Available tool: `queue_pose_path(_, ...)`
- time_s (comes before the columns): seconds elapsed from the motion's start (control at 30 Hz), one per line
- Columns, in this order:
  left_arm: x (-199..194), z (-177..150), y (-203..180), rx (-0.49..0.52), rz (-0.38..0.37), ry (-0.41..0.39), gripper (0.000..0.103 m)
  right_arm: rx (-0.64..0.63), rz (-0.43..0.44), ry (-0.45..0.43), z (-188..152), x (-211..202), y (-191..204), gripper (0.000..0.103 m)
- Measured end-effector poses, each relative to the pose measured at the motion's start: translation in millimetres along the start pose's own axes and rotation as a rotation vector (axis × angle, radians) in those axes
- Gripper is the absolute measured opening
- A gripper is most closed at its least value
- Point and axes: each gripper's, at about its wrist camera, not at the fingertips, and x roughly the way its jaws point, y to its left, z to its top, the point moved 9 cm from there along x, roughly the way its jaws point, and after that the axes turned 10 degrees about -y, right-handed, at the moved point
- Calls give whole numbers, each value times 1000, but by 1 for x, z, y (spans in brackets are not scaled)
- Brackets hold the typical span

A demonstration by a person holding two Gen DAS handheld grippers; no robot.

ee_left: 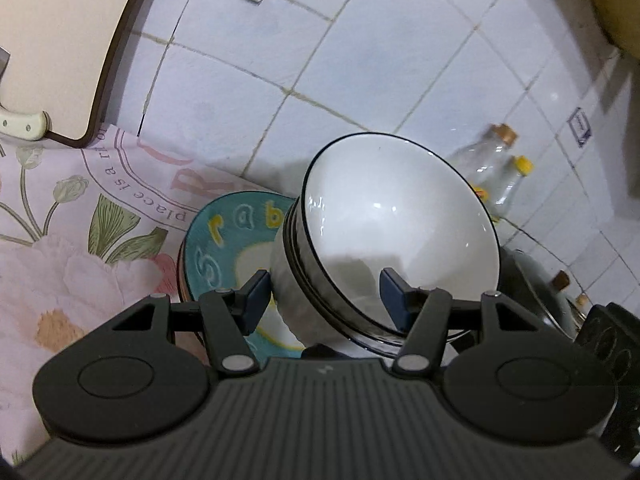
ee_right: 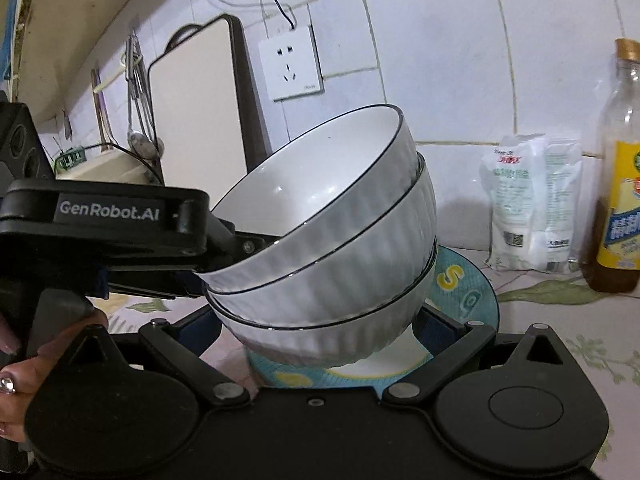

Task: Organize plates and bowls
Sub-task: 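Lift the bowl stack with both grippers and carry it over the plate stack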

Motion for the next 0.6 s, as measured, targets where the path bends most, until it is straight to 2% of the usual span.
queue_pose_path(0.23, 25, -4, 15, -9, 24, 22, 58, 23, -8, 64, -7, 26, -13, 103)
queue_pose_path(0.6, 37, -10, 23, -12, 39, 38, 58, 40, -11, 97, -16, 38, -21, 103)
